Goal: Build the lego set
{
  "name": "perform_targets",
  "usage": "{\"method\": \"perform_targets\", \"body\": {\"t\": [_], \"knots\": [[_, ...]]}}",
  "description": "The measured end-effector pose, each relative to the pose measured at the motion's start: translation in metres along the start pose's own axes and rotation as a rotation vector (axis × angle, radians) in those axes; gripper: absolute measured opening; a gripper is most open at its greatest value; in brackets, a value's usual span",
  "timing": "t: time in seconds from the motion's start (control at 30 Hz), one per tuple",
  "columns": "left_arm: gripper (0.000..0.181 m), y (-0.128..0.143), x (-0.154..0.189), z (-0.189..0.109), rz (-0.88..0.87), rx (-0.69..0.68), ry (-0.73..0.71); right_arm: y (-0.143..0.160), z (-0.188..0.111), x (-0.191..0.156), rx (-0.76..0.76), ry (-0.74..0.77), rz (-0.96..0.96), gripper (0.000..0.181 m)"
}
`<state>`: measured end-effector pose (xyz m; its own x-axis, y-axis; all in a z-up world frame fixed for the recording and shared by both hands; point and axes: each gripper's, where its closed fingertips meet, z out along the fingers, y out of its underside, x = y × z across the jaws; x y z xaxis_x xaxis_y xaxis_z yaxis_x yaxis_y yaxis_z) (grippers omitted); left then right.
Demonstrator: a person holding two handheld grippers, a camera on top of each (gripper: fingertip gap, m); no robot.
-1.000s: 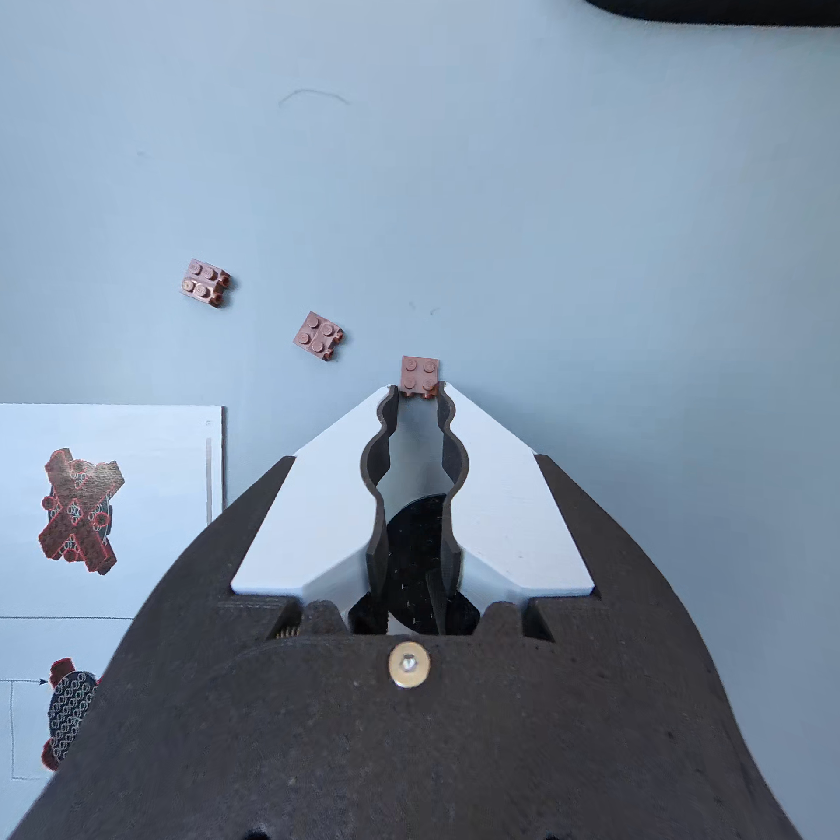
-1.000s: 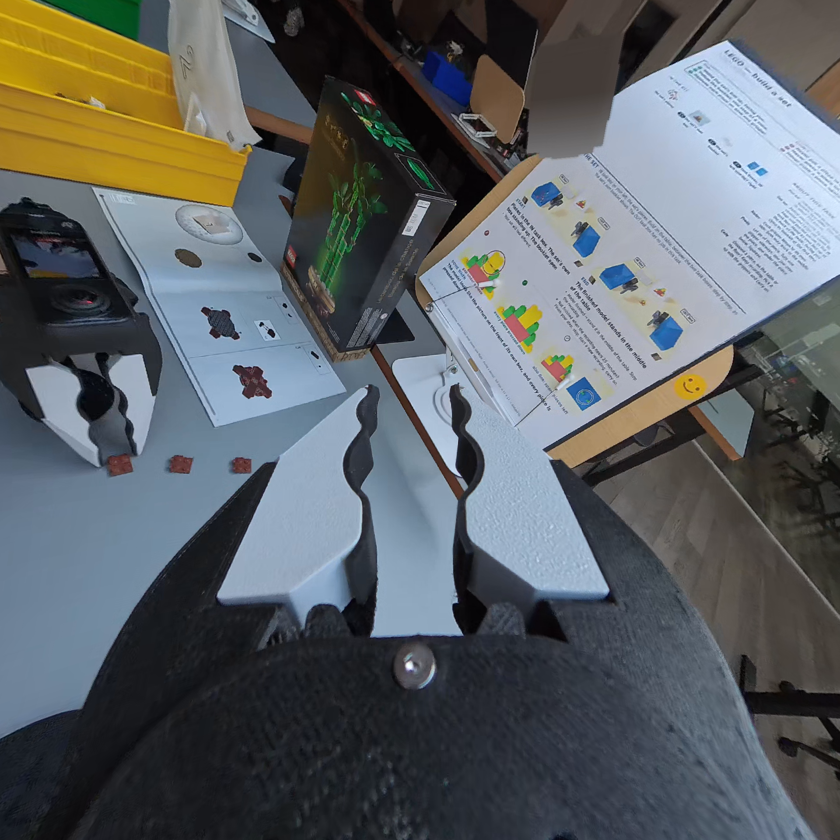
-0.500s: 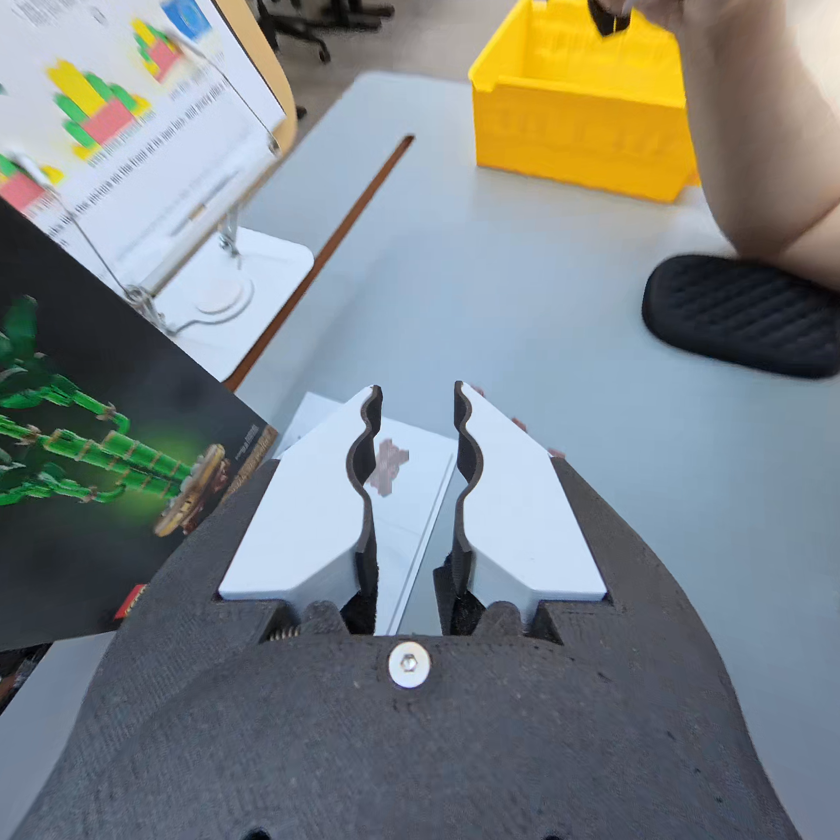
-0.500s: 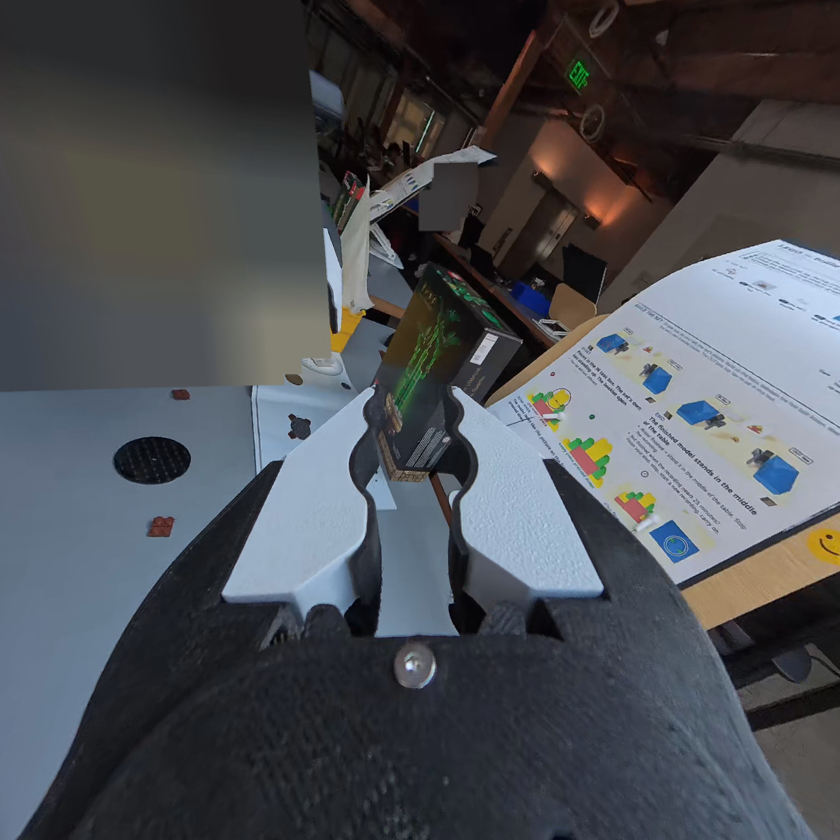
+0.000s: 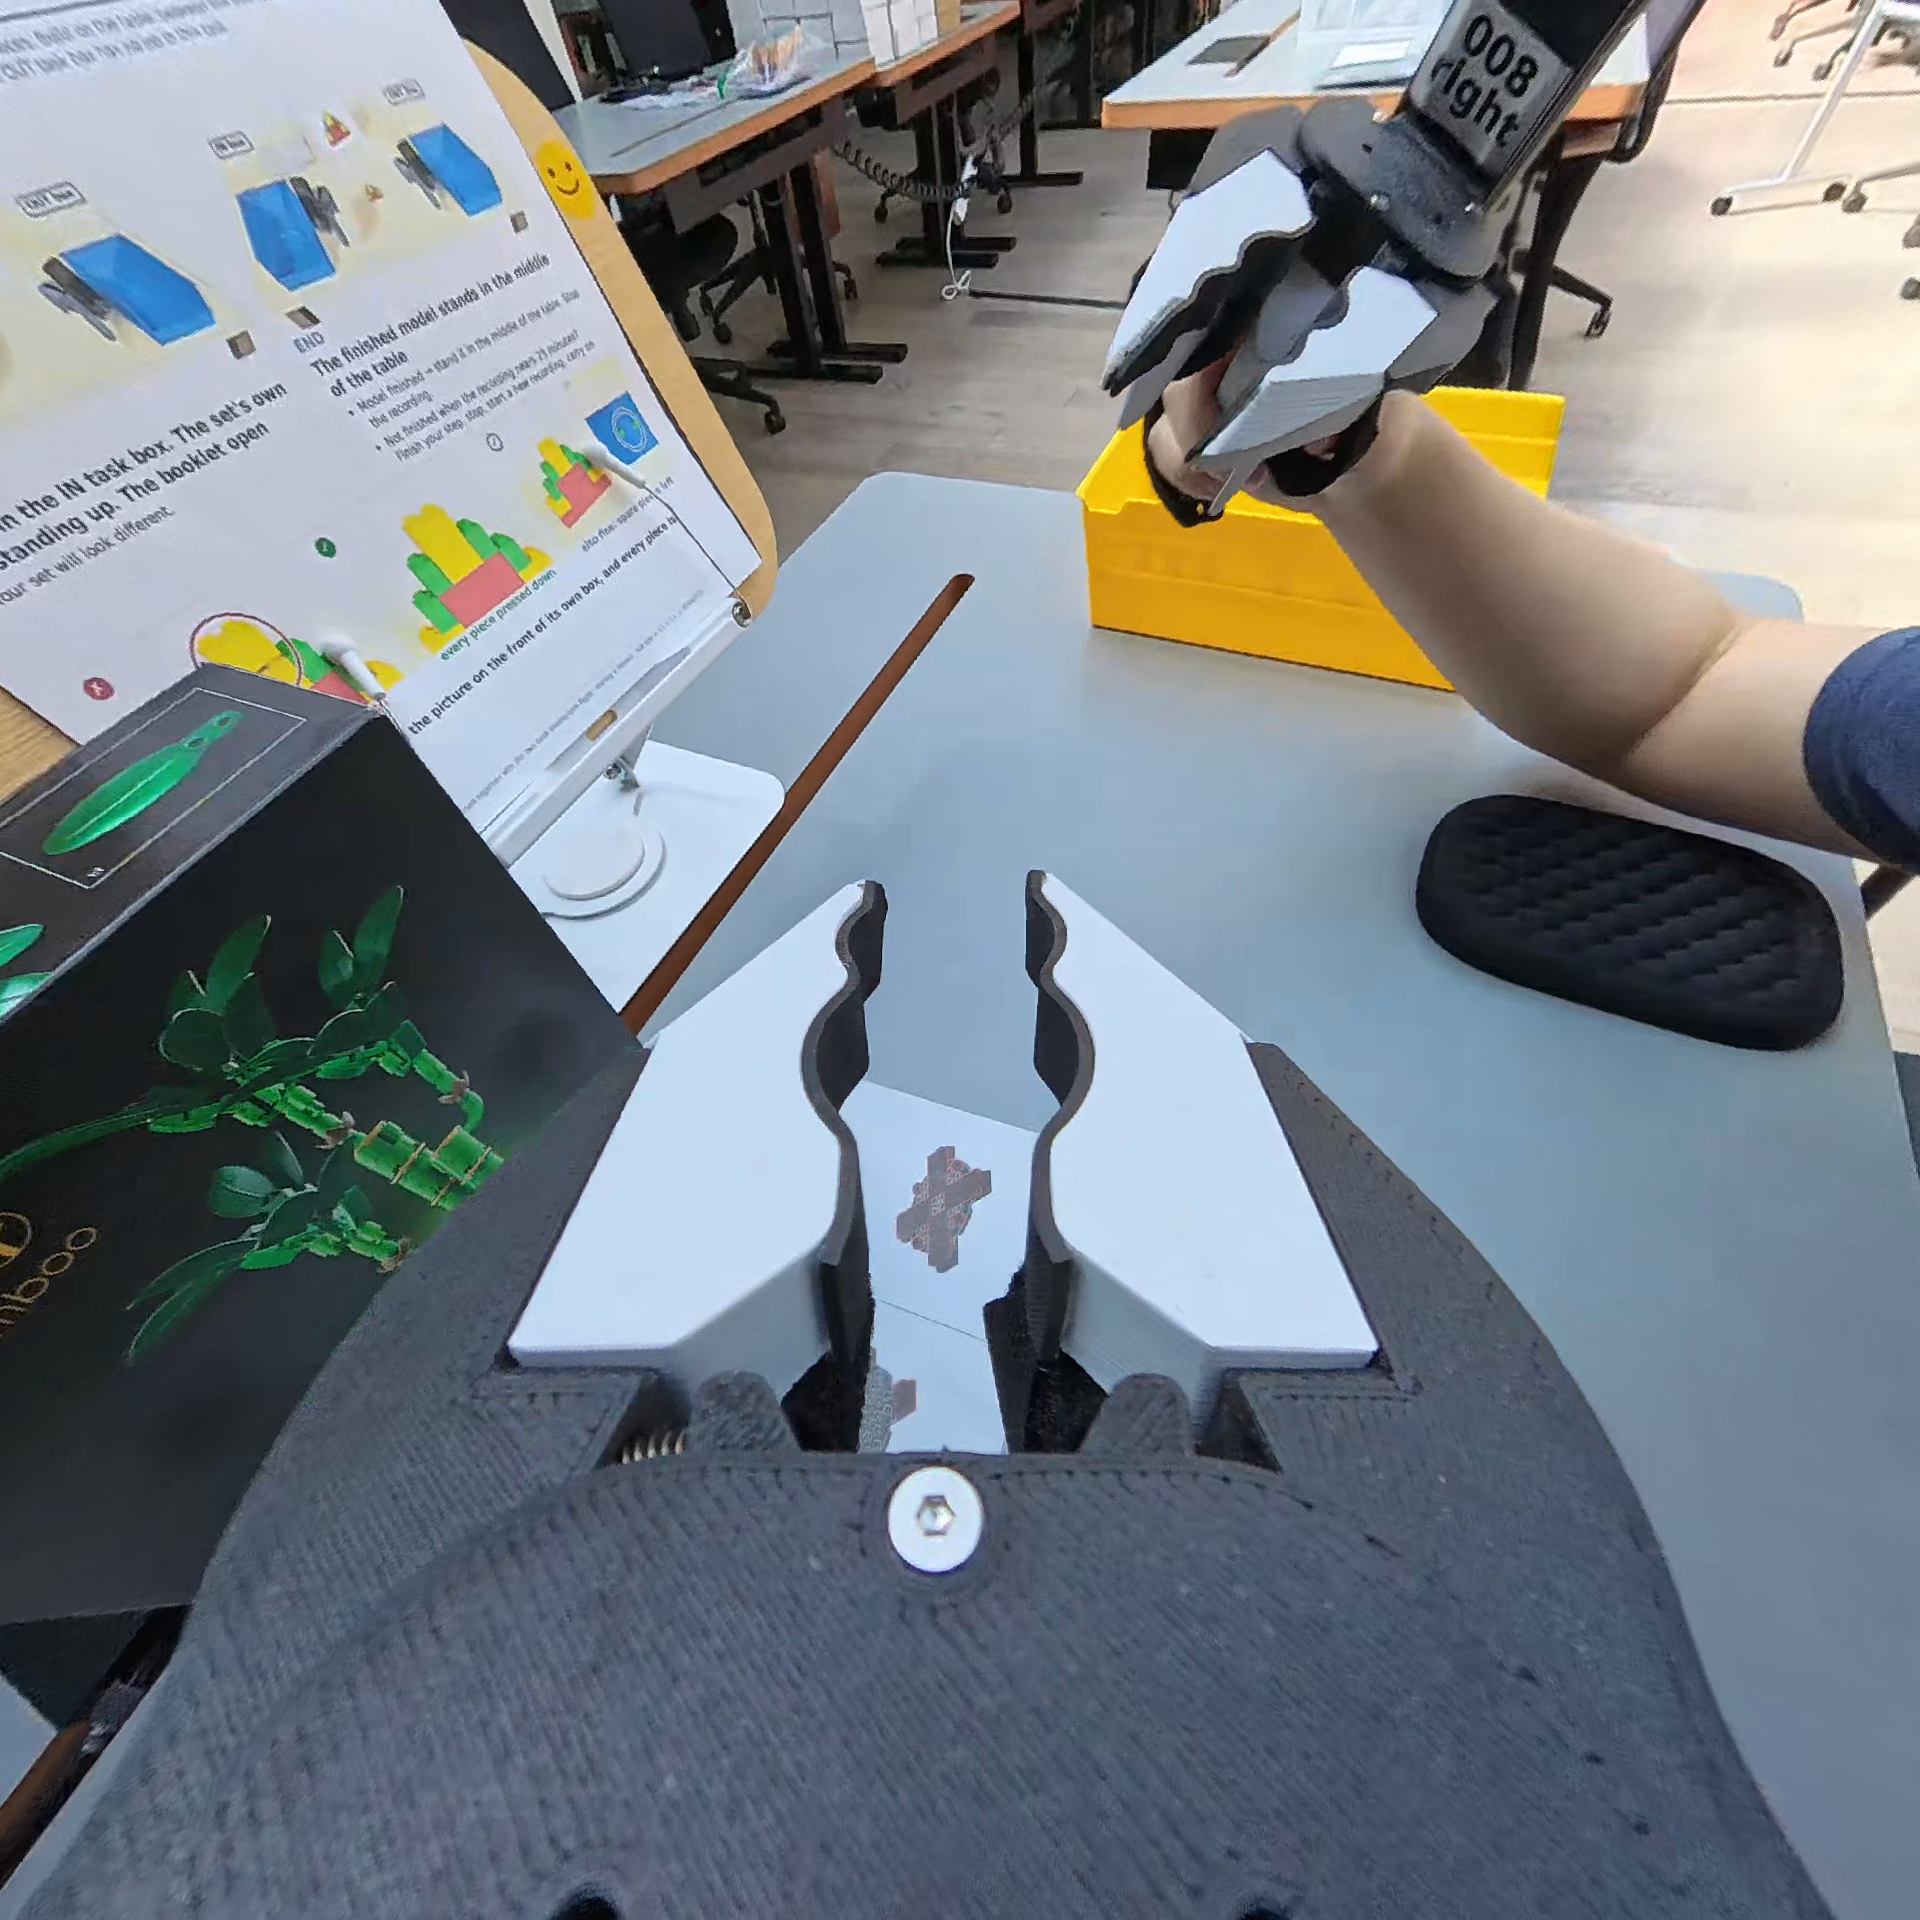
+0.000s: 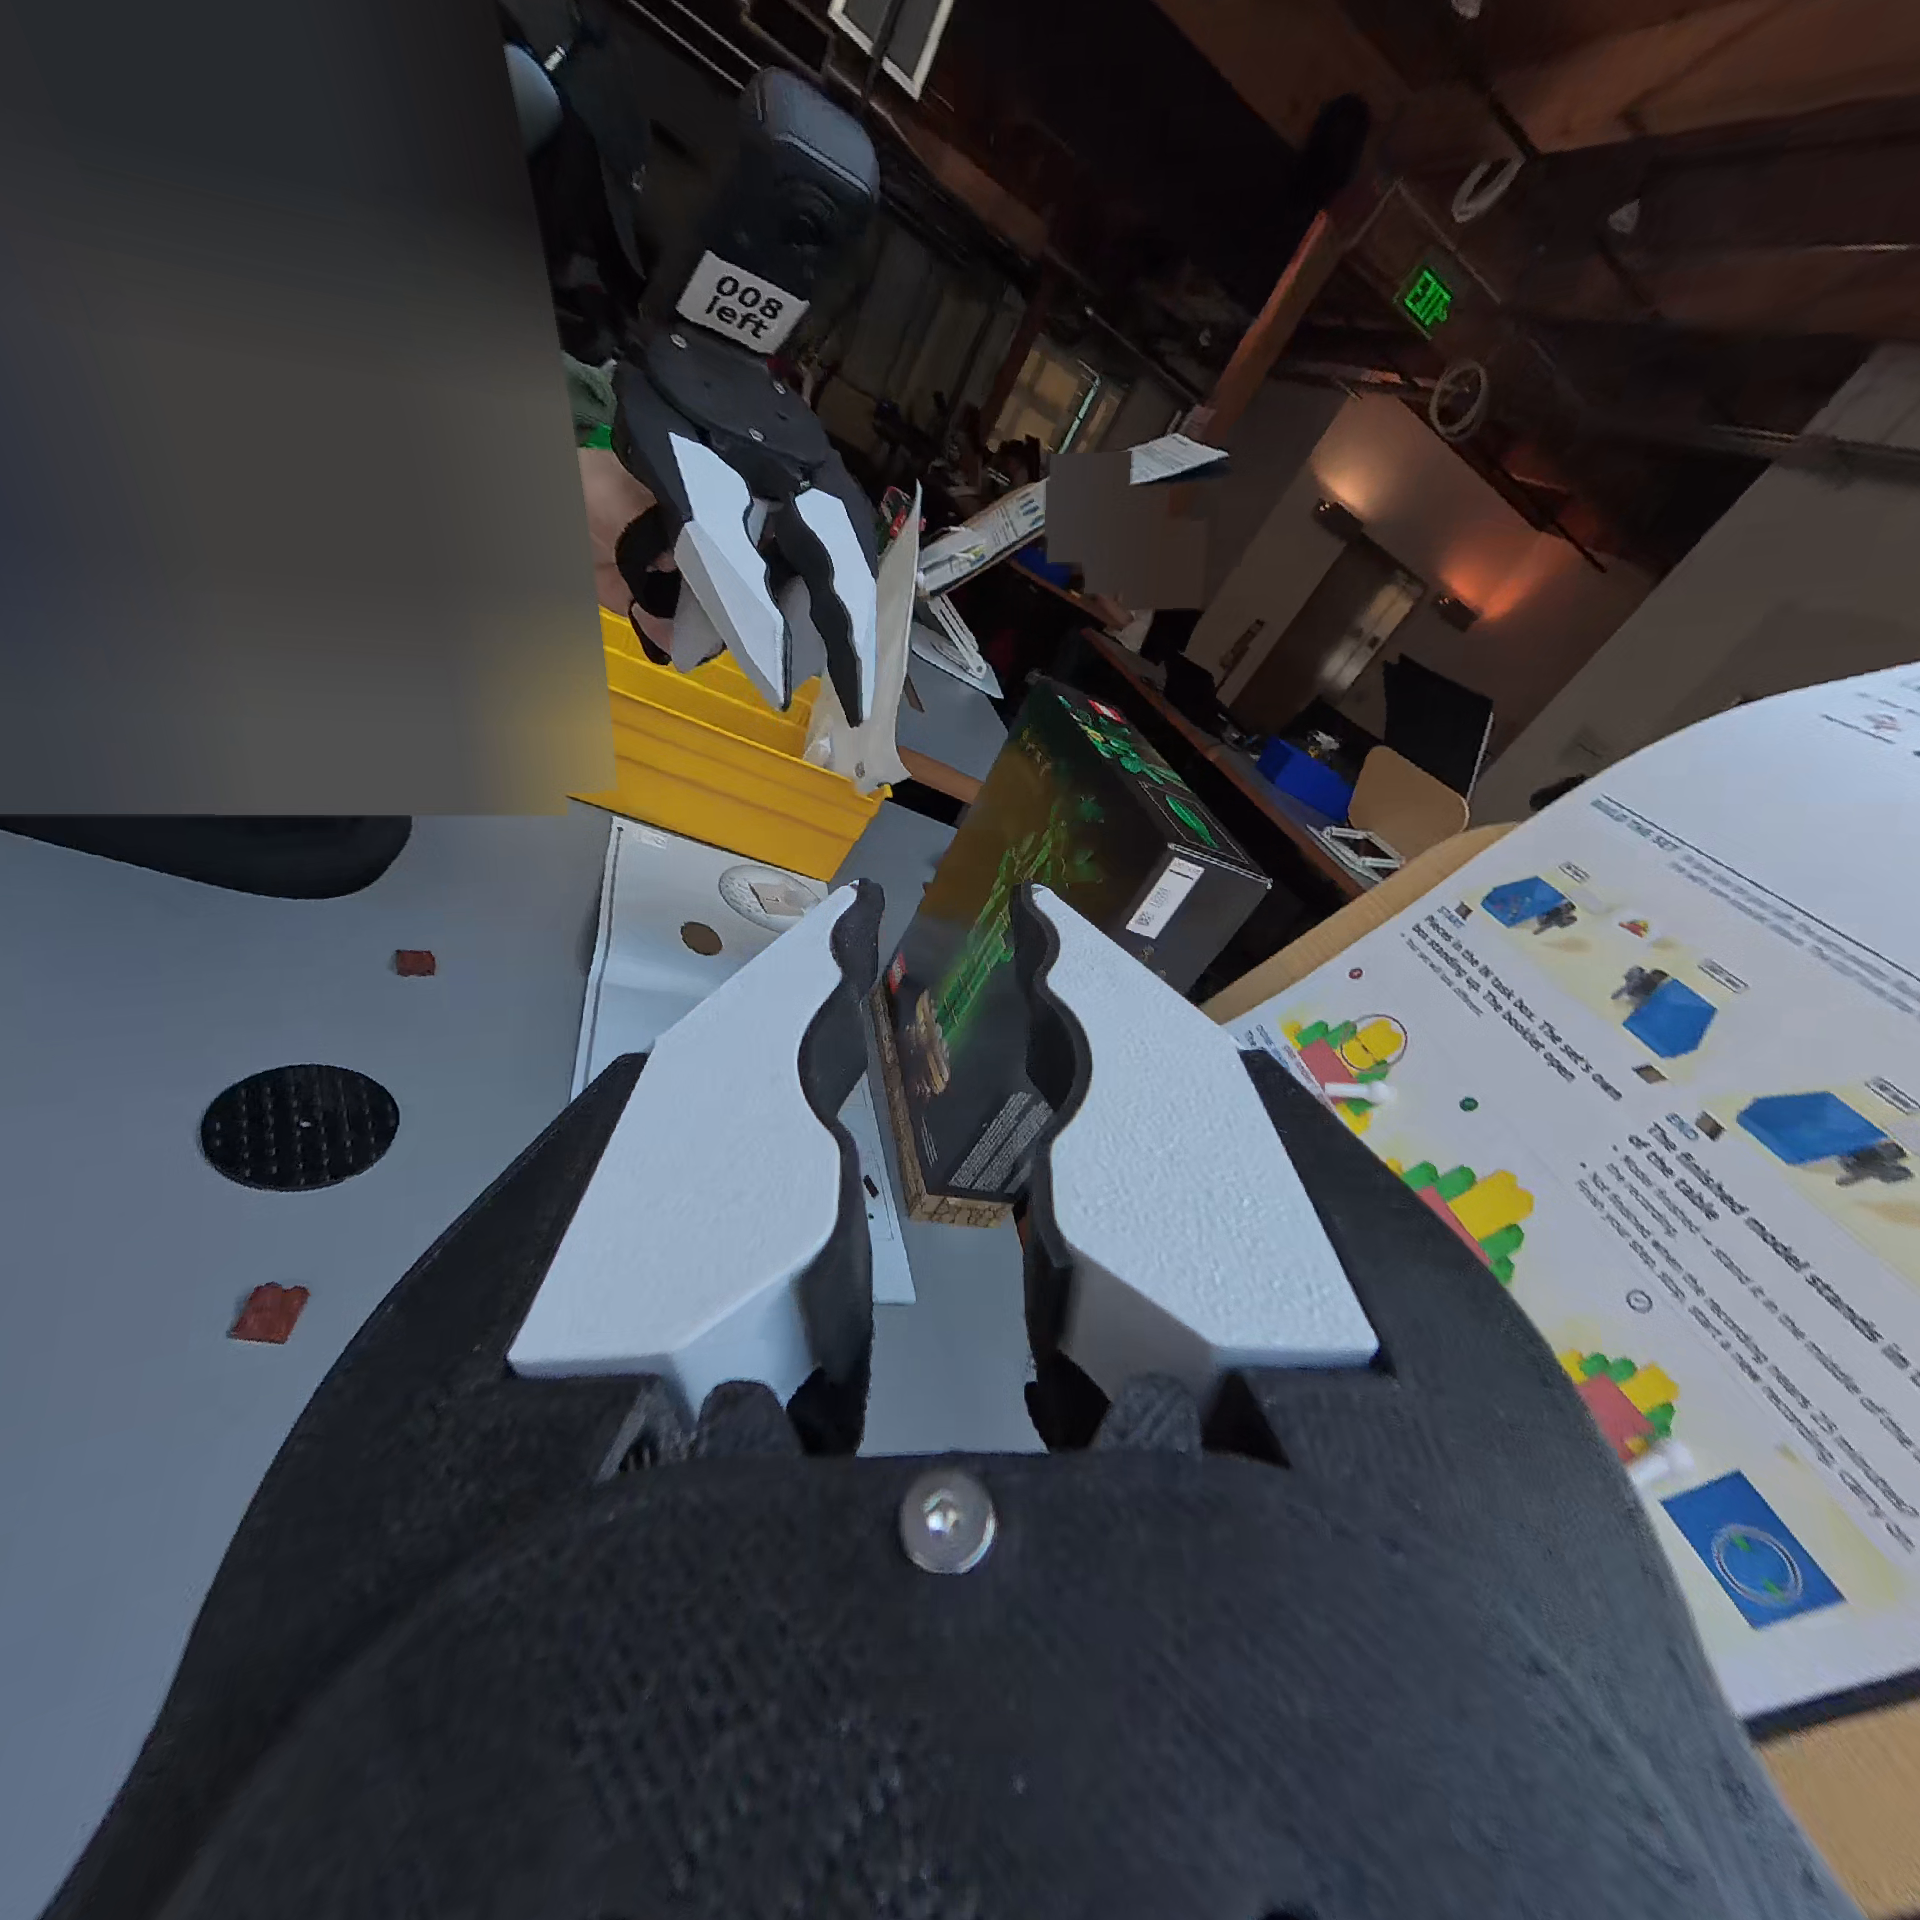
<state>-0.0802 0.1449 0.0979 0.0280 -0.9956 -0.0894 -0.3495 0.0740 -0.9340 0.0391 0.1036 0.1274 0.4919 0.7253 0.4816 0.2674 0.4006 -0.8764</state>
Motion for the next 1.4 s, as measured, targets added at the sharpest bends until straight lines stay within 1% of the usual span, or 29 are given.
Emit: {"method": "perform_targets", "body": {"t": [0.07,0.13,0.17,0.2,0.23,0.27,0.3,0.33,0.37,0.47,0.57,0.6,0.67,0.73,0.77,0.8,0.87,0.93,0.97,1.0,1.03,1.13,1.17,1.2,1.23,1.33,1.4], "knots": [[0.025,0.004,0.002,-0.006,-0.027,0.035,0.022,0.002,0.014,0.000,0.052,-0.068,0.023,0.025],[0.021,0.010,0.000,-0.012,-0.039,0.054,0.013,0.006,0.023,-0.002,0.086,-0.118,0.017,0.026],[0.021,0.013,-0.005,-0.014,-0.041,0.039,-0.002,0.007,0.025,0.001,0.098,-0.109,-0.006,0.026],[0.024,0.015,-0.010,-0.017,-0.045,0.025,-0.023,0.005,0.026,0.008,0.142,-0.068,-0.014,0.025],[0.025,0.015,-0.015,-0.021,-0.054,0.028,-0.044,-0.001,0.025,0.012,0.219,-0.049,0.022,0.023],[0.026,0.012,-0.018,-0.025,-0.067,0.043,-0.055,0.001,0.026,0.009,0.232,-0.092,0.091,0.023],[0.027,0.009,-0.019,-0.029,-0.079,0.064,-0.050,0.008,0.026,0.005,0.187,-0.129,0.150,0.024],[0.027,0.007,-0.018,-0.032,-0.084,0.084,-0.041,0.014,0.026,0.005,0.151,-0.119,0.173,0.024],[0.027,0.005,-0.020,-0.035,-0.083,0.098,-0.042,0.014,0.023,0.007,0.150,-0.087,0.164,0.024],[0.029,0.006,-0.030,-0.038,-0.089,0.091,-0.078,0.004,0.011,0.016,0.154,0.001,0.101,0.024],[0.029,0.001,-0.029,-0.039,-0.099,0.108,-0.078,-0.017,0.001,0.017,0.184,-0.007,0.116,0.025],[0.029,0.001,-0.028,-0.039,-0.102,0.104,-0.082,-0.020,-0.001,0.016,0.187,-0.003,0.093,0.025],[0.030,0.001,-0.027,-0.042,-0.103,0.083,-0.112,-0.007,-0.001,0.010,0.135,0.011,0.030,0.025],[0.030,0.001,-0.025,-0.049,-0.098,0.069,-0.137,0.022,0.006,0.000,0.061,0.008,0.002,0.025],[0.030,0.000,-0.023,-0.054,-0.090,0.070,-0.144,0.032,0.010,-0.010,0.049,-0.017,0.006,0.024],[0.031,0.001,-0.022,-0.058,-0.081,0.072,-0.156,0.033,0.017,-0.015,0.072,-0.032,0.000,0.024],[0.031,0.001,-0.028,-0.067,-0.069,0.092,-0.200,0.019,0.028,-0.015,0.056,-0.043,0.005,0.025],[0.030,-0.003,-0.034,-0.073,-0.082,0.131,-0.225,-0.014,0.027,-0.017,0.140,-0.048,0.002,0.026],[0.031,-0.003,-0.034,-0.076,-0.102,0.132,-0.215,-0.026,0.025,-0.017,0.185,-0.037,-0.009,0.026],[0.032,-0.002,-0.034,-0.079,-0.120,0.127,-0.204,-0.030,0.024,-0.015,0.201,-0.019,-0.011,0.025],[0.034,0.000,-0.033,-0.083,-0.131,0.125,-0.202,-0.026,0.026,-0.014,0.179,-0.011,-0.007,0.025],[0.033,0.007,-0.031,-0.102,-0.121,0.154,-0.227,0.009,0.035,-0.011,-0.024,0.020,0.002,0.025],[0.032,0.008,-0.034,-0.109,-0.119,0.169,-0.246,0.012,0.037,-0.009,-0.071,0.048,0.009,0.026],[0.032,0.008,-0.039,-0.115,-0.121,0.181,-0.266,0.008,0.038,-0.008,-0.095,0.083,0.006,0.026],[0.033,0.008,-0.045,-0.121,-0.128,0.185,-0.294,-0.005,0.039,-0.005,-0.081,0.129,-0.001,0.027],[0.037,0.018,-0.064,-0.138,-0.136,0.159,-0.399,-0.056,0.044,-0.010,-0.008,0.208,-0.012,0.029],[0.037,0.022,-0.071,-0.152,-0.136,0.154,-0.472,-0.083,0.039,-0.014,0.030,0.290,-0.040,0.029]]}}
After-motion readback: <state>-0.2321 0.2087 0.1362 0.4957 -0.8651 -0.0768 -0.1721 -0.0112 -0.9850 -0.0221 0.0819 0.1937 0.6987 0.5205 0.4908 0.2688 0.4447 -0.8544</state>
